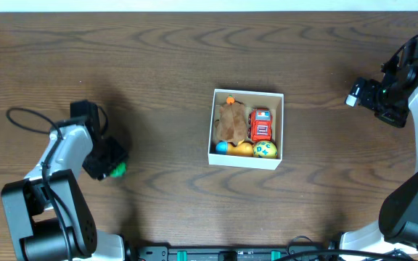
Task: Pack container
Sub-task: 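Carry the green ball into the box and release it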
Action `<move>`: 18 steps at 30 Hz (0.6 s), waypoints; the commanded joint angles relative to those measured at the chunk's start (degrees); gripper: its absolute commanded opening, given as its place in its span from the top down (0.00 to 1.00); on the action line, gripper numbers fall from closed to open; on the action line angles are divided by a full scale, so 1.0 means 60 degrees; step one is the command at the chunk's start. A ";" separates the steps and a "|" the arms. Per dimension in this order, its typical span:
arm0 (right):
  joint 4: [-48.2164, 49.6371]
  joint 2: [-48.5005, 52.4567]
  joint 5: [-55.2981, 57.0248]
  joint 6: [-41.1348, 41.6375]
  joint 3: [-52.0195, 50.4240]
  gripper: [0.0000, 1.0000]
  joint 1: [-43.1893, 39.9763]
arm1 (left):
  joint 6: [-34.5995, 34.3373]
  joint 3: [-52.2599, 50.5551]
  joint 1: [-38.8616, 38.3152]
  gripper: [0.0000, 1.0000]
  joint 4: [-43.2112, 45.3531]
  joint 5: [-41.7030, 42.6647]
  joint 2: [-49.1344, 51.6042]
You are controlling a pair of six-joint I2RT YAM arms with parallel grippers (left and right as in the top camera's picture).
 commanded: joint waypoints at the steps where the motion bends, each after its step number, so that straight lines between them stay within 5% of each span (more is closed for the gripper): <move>1: -0.0011 0.0066 -0.0069 0.0029 -0.0044 0.01 -0.0022 | 0.0240 0.1308 -0.0514 0.58 -0.0372 0.0062 -0.0237; 11: -0.0007 0.0066 -0.0069 0.0025 -0.0044 0.01 -0.0022 | 0.1341 0.4892 -0.4142 0.59 -0.0991 0.0066 -0.0871; 18: 0.0022 0.0066 -0.0069 0.0025 -0.0044 0.01 -0.0022 | 0.2575 0.5013 -0.7224 0.59 -0.0186 0.0062 -0.0557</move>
